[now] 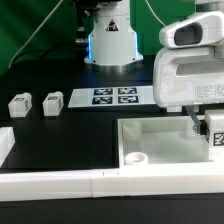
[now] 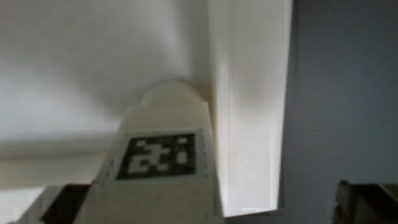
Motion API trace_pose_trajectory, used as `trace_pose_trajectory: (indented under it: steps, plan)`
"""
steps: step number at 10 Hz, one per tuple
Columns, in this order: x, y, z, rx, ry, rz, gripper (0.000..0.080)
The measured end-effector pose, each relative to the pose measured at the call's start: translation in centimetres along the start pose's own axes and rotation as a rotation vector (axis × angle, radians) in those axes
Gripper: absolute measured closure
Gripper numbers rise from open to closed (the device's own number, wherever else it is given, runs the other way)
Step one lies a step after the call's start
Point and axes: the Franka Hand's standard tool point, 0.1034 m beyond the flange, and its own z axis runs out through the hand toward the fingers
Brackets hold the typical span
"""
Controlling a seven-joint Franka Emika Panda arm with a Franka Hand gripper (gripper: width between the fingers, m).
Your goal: Assemble one leg
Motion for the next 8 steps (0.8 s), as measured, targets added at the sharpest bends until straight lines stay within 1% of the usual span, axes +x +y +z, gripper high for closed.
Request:
trace_pose_trajectory:
  steps: [1, 2, 3, 5, 7, 8]
  plan:
    - [0.0, 0.0, 0.0, -0.001, 0.000, 0.019, 0.0281]
    - [0.1, 0.5, 0.0, -0.006, 0.000, 0.025, 0.0419]
    - [0.1, 1.0, 0.1, -0.012, -0.002, 0.141, 0.0505]
    - [0.1, 1.1, 0.1, -0.009, -0.002, 0.303, 0.0505]
    - [0.2, 1.3, 0.1, -0.005, -0.002, 0.524, 0.0505]
    - [0.3, 1.6, 0.2, 0.006, -0.008, 0.625, 0.0505]
